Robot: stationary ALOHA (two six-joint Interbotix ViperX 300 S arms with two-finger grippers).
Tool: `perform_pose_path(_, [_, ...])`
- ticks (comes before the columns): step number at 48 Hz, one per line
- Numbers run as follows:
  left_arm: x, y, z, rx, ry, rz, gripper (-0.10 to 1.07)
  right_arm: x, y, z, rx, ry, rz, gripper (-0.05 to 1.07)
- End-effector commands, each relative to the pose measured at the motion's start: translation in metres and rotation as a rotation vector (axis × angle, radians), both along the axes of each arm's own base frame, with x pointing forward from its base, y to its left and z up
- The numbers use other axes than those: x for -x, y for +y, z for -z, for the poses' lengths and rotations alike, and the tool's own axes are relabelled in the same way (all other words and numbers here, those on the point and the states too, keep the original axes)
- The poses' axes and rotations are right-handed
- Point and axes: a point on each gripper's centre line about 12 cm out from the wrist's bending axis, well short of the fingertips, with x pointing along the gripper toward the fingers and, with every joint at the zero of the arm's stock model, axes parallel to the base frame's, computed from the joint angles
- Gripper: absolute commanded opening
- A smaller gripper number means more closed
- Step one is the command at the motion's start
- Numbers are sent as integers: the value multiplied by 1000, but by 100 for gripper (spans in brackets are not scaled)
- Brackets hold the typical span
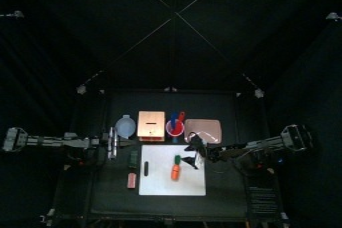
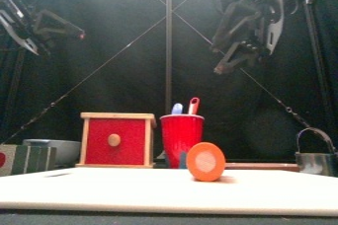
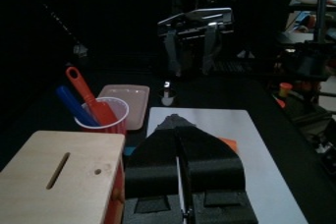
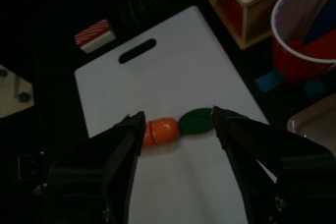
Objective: Put carrot onto cutting board
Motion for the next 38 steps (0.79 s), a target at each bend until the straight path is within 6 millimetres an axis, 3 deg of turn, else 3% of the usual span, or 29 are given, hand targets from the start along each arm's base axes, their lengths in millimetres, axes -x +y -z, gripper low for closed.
perform_pose_path(1, [-4, 1, -14, -2, -49, -5, 6, 10, -1, -9, 13, -50, -19, 89])
perform_pose_path(18, [-5, 5, -13, 17, -50, -25, 6, 18, -7, -4, 101, -51, -45, 90])
perform_pose_path(38, [-4, 13, -9, 23, -40, -67, 6, 22, -14, 5, 77, -25, -7, 90])
